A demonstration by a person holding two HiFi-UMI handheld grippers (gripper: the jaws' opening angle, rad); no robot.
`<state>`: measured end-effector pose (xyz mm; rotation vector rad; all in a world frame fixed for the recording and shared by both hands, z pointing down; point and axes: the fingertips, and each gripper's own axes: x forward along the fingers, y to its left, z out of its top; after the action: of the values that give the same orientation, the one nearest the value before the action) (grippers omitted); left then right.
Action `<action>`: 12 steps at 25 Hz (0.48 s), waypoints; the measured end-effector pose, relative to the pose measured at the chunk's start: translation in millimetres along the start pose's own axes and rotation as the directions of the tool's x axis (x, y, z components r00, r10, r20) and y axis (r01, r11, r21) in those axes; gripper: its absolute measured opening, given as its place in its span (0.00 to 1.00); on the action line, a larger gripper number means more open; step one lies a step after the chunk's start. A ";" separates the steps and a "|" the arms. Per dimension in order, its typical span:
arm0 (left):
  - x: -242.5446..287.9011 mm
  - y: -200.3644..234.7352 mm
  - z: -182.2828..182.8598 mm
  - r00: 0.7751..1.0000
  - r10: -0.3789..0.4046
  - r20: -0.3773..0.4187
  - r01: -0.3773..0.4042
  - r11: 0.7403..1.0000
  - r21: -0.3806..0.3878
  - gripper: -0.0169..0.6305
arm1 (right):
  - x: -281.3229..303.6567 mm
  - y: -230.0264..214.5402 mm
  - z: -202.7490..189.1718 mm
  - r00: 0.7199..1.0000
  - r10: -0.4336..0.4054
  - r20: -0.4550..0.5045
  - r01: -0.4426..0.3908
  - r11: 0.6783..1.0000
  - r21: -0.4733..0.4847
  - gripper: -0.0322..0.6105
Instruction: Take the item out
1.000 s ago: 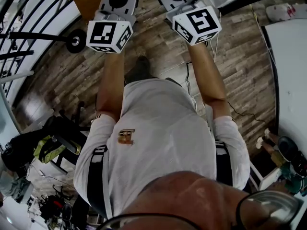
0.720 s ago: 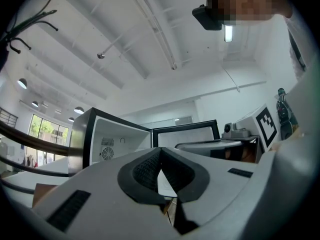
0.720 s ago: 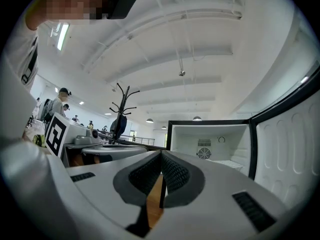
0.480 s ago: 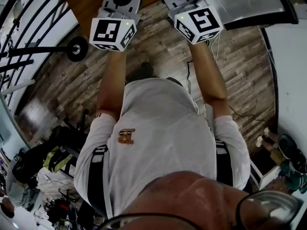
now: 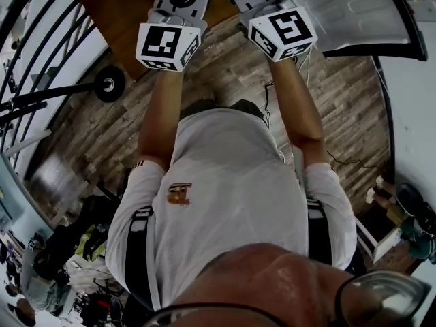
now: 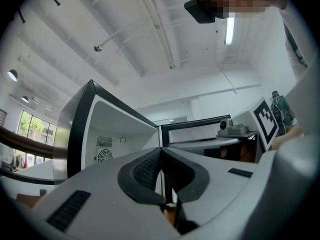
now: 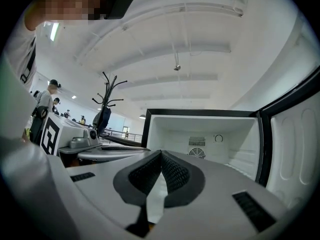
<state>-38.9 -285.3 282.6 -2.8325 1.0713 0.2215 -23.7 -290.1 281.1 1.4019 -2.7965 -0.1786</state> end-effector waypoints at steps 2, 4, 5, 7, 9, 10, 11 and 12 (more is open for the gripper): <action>5.0 11.8 -5.8 1.000 -0.005 0.002 0.005 1.000 -0.003 0.05 | 12.7 -3.4 -5.6 1.000 -0.006 -0.015 0.006 1.000 -0.004 0.10; 9.6 22.0 -10.3 1.000 -0.007 0.002 0.007 1.000 -0.002 0.05 | 24.2 -6.6 -11.1 0.999 -0.010 -0.032 0.010 1.000 -0.005 0.10; 11.6 26.0 -11.0 1.000 -0.009 0.002 0.009 1.000 -0.002 0.05 | 29.1 -8.3 -12.6 0.999 -0.013 -0.040 0.012 1.000 -0.004 0.10; 15.2 32.0 -10.5 1.000 -0.011 0.003 0.011 1.000 -0.001 0.05 | 37.1 -12.2 -13.1 0.998 -0.019 -0.055 0.019 1.000 -0.004 0.10; 19.8 35.8 -10.9 1.000 -0.011 0.001 0.011 1.000 -0.001 0.05 | 42.9 -18.9 -13.9 0.997 -0.028 -0.070 0.028 1.000 -0.006 0.10; 23.0 37.0 -12.0 1.000 -0.010 0.000 0.010 1.000 -0.001 0.05 | 45.1 -23.8 -15.2 0.996 -0.033 -0.078 0.032 0.999 -0.008 0.10; 26.8 38.1 -13.6 1.000 -0.008 -0.002 0.008 1.000 -0.001 0.05 | 47.1 -29.5 -17.2 0.996 -0.038 -0.086 0.037 0.999 -0.009 0.10; 30.6 39.1 -15.3 1.000 -0.005 -0.005 0.005 1.000 -0.001 0.05 | 49.1 -35.4 -19.4 0.995 -0.042 -0.095 0.042 0.999 -0.010 0.10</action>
<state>-40.7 -336.6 290.5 -2.8378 1.0653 0.2151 -23.8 -352.3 294.5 1.4284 -2.6890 -0.1200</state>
